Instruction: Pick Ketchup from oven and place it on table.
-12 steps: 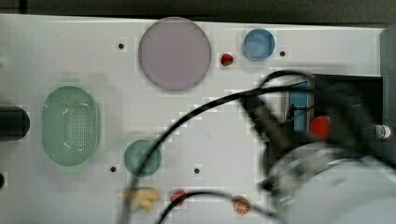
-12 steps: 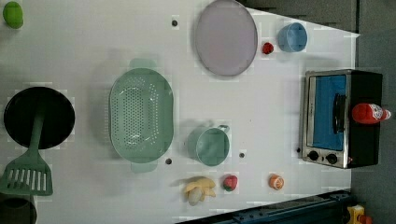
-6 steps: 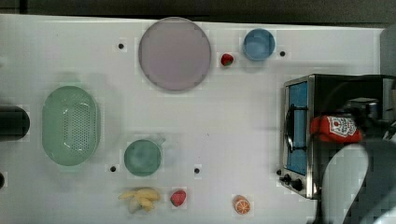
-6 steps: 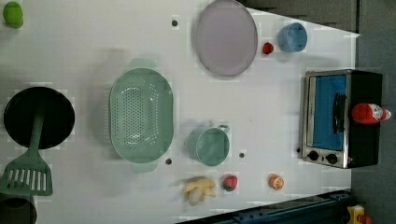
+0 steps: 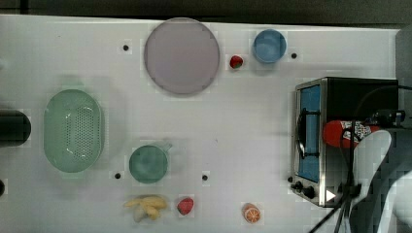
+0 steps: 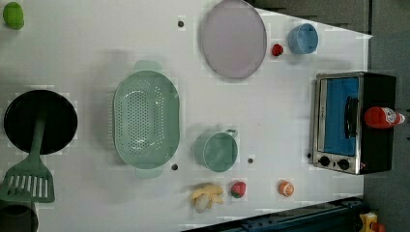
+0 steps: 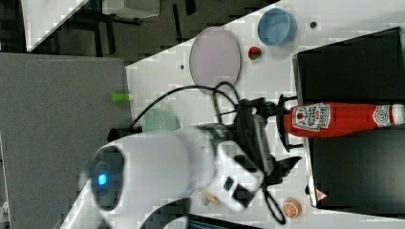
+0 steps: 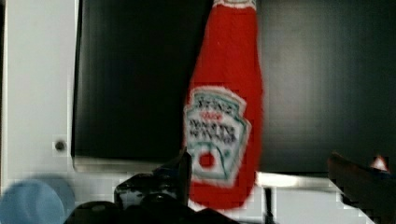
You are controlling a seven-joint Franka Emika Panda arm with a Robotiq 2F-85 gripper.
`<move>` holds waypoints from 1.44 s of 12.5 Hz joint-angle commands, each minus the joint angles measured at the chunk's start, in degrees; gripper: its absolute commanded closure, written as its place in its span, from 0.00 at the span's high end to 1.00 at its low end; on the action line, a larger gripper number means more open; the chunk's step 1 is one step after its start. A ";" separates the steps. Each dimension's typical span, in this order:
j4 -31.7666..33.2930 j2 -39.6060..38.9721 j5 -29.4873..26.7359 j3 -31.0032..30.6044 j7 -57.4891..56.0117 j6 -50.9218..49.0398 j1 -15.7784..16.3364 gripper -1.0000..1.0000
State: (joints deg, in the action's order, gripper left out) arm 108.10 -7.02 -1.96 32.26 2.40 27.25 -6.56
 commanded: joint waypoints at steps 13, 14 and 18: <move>4.94 -7.90 -8.15 0.49 0.11 9.29 -1.29 0.65; 4.64 -7.58 -8.09 0.49 0.11 9.29 -1.25 0.65; 0.65 -4.22 -6.57 -0.08 0.11 7.52 -0.14 0.65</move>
State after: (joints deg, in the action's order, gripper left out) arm 111.85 -15.14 -9.07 32.59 2.52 36.54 -7.50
